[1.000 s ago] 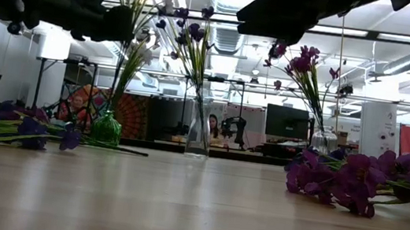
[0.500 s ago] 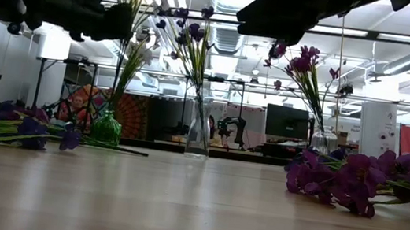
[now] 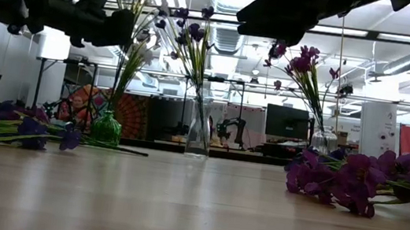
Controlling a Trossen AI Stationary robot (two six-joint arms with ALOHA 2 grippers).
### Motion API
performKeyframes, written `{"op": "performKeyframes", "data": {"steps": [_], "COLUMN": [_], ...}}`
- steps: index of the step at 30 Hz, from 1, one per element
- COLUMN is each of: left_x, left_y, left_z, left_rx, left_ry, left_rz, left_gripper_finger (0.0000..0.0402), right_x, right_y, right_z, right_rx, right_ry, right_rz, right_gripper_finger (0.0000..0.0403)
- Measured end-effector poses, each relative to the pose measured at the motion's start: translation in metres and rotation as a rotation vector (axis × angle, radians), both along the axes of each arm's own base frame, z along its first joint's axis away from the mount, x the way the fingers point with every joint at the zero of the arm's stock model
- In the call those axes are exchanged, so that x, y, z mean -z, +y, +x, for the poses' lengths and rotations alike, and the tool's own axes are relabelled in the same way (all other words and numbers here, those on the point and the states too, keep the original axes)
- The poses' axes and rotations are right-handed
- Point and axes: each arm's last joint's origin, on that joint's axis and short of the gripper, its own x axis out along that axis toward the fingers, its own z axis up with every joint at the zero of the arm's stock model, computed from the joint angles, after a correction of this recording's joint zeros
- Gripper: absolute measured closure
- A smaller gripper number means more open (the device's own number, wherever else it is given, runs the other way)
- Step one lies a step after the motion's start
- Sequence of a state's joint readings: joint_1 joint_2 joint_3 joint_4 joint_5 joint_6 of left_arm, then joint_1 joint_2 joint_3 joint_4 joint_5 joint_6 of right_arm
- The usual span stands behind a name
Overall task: Sort flowers into vase by color
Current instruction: Put the left white flowers into the green vase
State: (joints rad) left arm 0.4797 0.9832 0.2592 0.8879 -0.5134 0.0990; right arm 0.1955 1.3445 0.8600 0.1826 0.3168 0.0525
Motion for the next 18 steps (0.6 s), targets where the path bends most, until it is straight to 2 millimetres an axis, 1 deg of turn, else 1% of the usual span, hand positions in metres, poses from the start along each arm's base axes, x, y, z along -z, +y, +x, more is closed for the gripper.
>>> {"op": "performKeyframes", "data": {"steps": [5, 13, 18], "left_x": [0.0031, 0.0077, 0.0101], "left_y": [0.0004, 0.0006, 0.0005], "left_z": [0.0007, 0.0011, 0.0012], "left_rx": [0.001, 0.003, 0.006], "left_ry": [0.014, 0.04, 0.039], "left_rz": [-0.021, -0.056, -0.084], "left_gripper_finger": [0.0372, 0.0353, 0.033], "right_x": [0.0, 0.0, 0.0], "right_y": [0.0, 0.0, 0.0], "right_z": [0.0, 0.0, 0.0], "right_rx": [0.0, -0.001, -0.001], "right_ry": [0.0, 0.0, 0.0], "right_rz": [0.0, 0.0, 0.0], "right_gripper_finger": [0.0193, 0.0193, 0.0193]}}
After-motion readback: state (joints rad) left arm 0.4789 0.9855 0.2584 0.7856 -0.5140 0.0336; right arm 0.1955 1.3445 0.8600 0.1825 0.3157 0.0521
